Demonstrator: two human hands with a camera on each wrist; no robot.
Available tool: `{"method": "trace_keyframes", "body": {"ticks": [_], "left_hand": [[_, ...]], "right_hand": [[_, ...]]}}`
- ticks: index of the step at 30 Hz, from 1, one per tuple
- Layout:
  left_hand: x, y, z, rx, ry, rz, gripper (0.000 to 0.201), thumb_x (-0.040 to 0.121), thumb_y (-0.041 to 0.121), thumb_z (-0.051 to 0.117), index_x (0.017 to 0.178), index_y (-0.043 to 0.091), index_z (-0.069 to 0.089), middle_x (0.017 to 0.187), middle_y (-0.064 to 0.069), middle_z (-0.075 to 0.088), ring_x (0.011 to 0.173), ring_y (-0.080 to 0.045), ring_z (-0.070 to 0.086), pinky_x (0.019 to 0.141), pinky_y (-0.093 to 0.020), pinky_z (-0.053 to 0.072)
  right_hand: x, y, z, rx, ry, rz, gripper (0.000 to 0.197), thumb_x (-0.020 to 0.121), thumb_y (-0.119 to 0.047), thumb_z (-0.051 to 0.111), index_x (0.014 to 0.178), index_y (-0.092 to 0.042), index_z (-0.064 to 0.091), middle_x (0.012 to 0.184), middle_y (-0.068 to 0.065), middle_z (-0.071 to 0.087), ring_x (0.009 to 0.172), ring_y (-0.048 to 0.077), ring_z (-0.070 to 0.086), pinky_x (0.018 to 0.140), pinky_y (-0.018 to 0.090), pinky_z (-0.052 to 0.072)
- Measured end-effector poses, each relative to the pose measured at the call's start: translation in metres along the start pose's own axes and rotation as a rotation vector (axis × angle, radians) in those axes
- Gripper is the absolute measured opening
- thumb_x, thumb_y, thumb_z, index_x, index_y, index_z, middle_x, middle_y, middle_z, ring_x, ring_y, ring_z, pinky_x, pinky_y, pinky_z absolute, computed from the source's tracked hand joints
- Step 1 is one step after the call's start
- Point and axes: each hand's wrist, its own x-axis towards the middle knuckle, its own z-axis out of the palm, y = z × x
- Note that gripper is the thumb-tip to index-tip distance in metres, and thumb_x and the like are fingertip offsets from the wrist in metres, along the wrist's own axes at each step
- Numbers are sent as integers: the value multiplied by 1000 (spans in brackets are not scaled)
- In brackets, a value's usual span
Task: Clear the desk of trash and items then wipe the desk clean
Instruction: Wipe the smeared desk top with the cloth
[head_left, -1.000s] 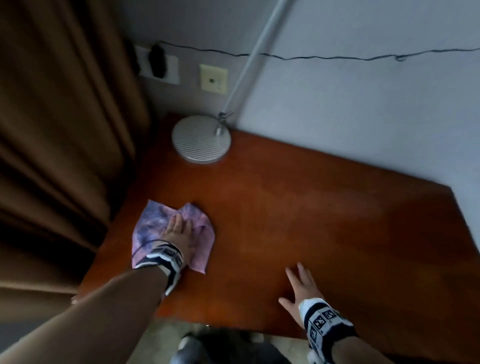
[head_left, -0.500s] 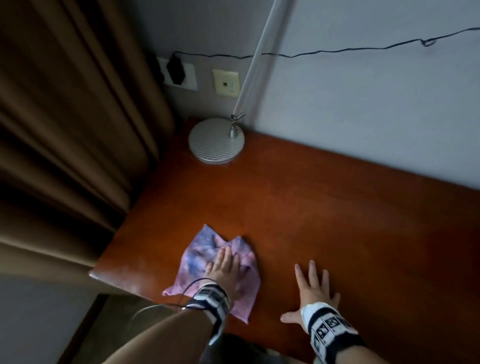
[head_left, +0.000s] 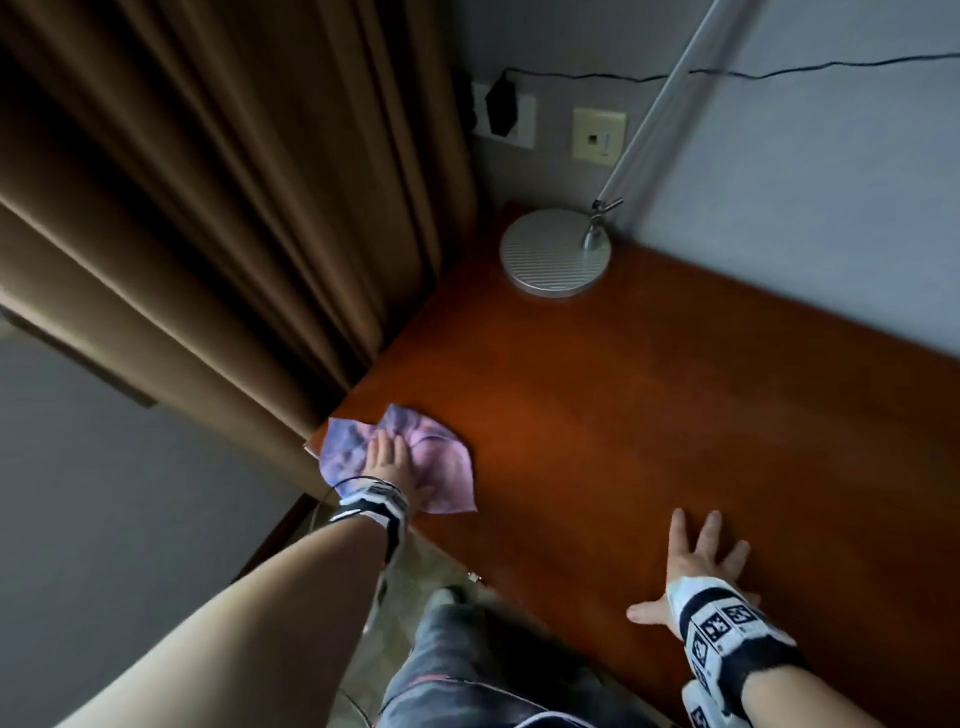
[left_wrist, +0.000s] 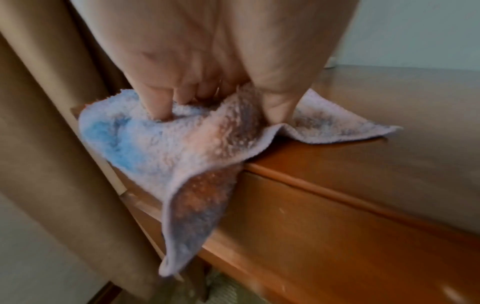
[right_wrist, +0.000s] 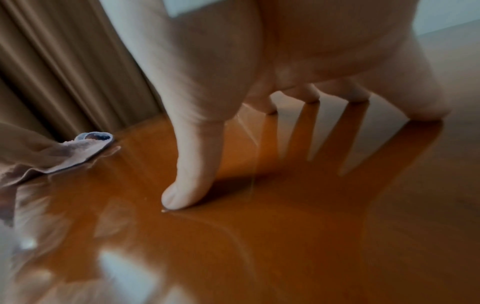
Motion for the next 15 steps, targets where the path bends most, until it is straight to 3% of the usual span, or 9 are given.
{"method": "trace_keyframes", "body": {"ticks": [7, 11, 15], "left_hand": [[41, -8, -21, -69, 29, -60, 108, 82, 60, 57, 150, 3, -5, 157, -19, -11, 146, -33, -9, 118, -45, 9], [29, -12, -6, 19, 97, 64, 95, 86, 60, 46, 152, 10, -1, 159, -12, -8, 147, -28, -6, 119, -44, 9], [47, -25, -26, 110, 38, 223, 114, 76, 67, 57, 152, 9, -5, 158, -14, -12, 147, -28, -8, 120, -41, 9]], "right_hand": [[-2, -3, -3, 25, -11, 33, 137, 64, -61, 77, 146, -29, -28, 148, 9, -42, 142, 42, -22, 113, 61, 23], [0, -36, -17, 169, 2, 126, 133, 66, -64, 75, 150, -24, -20, 151, 9, -36, 142, 43, -20, 114, 58, 24], [5, -77, -31, 246, 8, 202, 132, 67, -69, 71, 151, -14, -16, 155, 13, -28, 143, 45, -14, 115, 54, 25]]}}
